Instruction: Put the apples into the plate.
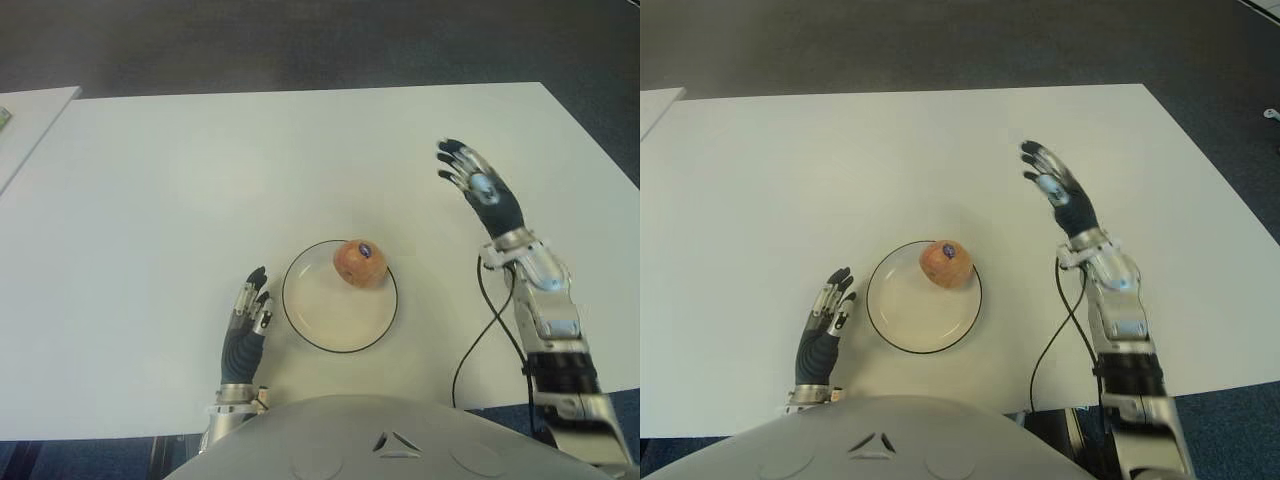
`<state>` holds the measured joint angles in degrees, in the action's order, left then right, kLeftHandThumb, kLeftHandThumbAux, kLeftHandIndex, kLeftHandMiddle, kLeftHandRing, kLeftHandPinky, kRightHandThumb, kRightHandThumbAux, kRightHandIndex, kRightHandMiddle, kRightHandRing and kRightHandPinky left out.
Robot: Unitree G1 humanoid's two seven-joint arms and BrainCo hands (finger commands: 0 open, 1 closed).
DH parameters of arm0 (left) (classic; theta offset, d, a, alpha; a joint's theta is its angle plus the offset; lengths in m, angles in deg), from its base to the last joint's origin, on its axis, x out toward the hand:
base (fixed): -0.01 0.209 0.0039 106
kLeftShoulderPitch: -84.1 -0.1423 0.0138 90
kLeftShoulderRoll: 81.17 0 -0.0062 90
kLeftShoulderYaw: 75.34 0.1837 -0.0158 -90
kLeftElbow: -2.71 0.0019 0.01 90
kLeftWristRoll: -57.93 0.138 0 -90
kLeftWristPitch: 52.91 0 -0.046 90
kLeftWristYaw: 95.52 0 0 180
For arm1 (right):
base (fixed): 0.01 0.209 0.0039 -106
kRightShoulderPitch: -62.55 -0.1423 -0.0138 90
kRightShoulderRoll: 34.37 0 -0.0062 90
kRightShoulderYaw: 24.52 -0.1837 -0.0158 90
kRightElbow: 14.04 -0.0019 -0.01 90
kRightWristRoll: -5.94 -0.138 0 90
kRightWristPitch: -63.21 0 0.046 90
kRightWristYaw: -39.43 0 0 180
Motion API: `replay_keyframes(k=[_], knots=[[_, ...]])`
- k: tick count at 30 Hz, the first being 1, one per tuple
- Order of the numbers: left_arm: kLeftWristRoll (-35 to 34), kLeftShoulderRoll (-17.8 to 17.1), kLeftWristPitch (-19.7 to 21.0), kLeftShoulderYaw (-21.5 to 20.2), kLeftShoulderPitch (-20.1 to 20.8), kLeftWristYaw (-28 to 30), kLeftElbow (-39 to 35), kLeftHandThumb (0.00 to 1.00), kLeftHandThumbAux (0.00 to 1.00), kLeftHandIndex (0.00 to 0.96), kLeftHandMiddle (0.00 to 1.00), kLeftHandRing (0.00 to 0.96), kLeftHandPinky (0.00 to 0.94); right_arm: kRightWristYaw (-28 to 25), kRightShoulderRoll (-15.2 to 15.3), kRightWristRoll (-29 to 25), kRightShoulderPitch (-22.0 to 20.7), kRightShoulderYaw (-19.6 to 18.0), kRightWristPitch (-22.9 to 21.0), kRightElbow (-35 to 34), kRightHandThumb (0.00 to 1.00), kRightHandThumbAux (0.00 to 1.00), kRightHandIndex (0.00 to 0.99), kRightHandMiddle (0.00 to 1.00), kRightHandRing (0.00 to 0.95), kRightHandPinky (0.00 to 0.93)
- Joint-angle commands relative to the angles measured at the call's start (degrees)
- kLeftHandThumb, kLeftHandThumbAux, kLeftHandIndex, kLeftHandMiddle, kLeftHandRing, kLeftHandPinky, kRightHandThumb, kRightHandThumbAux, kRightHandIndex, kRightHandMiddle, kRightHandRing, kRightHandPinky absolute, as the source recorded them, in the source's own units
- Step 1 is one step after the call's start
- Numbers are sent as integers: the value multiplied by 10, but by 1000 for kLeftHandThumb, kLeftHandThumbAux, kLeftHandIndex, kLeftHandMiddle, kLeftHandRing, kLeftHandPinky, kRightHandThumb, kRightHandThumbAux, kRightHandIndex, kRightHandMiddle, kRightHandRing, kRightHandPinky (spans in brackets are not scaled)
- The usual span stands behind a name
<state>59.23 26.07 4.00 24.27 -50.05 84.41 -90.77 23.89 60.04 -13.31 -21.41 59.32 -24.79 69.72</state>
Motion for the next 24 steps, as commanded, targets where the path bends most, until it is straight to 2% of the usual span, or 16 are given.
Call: replay_keyframes(k=[1,4,8,11,16,19,24], knots=[[-10,-14,27,-7,-4,11,-8,0,363,0,0,0,0,21,-36,-25,78,-9,-57,-49,48,252,10,24,0,0],[-2,-19,30,-12,-5,9,-14,0,357,0,0,0,0,6,-32,-5,102,-14,-37,-47,42,248,11,26,0,0],[-5,-19,47,-13,-11,5,-32,0,357,0,0,0,0,-17,-30,28,127,-13,18,-20,39,251,8,19,0,0],[-14,-19,57,-14,-17,8,-42,0,362,0,0,0,0,-34,-29,55,147,-7,67,-2,35,282,2,8,0,0],[-23,-19,67,-13,-25,12,-58,0,369,0,0,0,0,-40,-40,94,171,14,117,5,16,346,0,1,0,0],[-23,-19,70,-15,-30,12,-64,0,370,0,0,0,0,-30,-56,115,194,35,127,-10,11,370,0,0,0,0],[-28,-20,71,-16,-35,15,-69,0,381,0,0,0,0,-33,-66,120,201,44,137,-5,15,396,0,0,0,0]])
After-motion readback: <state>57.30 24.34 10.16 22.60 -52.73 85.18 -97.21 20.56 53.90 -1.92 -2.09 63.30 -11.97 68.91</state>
